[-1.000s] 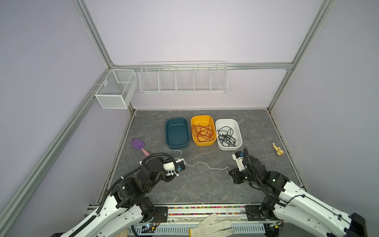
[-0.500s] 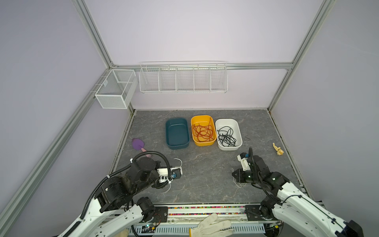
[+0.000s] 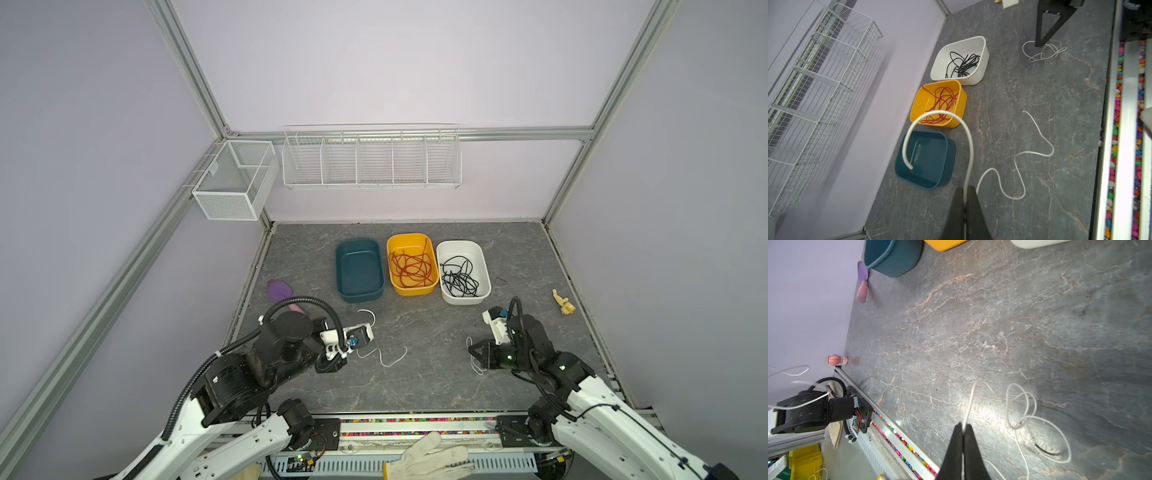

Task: Untangle the cables
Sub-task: 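Carry the white wire over the teal tub with the left gripper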

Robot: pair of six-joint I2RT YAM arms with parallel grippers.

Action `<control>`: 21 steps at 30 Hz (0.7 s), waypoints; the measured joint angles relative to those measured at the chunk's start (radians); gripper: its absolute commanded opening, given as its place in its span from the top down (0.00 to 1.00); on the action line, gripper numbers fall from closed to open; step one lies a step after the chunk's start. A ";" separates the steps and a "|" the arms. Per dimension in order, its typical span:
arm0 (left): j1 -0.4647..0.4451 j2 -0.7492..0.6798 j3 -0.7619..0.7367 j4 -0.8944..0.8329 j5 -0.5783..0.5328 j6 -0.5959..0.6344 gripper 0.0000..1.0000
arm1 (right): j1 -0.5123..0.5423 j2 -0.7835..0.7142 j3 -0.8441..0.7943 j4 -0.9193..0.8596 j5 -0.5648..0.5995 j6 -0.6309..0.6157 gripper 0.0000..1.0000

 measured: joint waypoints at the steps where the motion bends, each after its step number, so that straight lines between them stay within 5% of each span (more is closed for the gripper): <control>1: 0.004 0.026 0.000 0.024 -0.018 0.000 1.00 | 0.000 -0.005 0.000 -0.002 0.000 0.000 0.94; 21: 0.319 0.492 0.182 0.511 -0.069 -0.037 1.00 | 0.000 -0.128 0.010 -0.072 -0.005 -0.018 0.94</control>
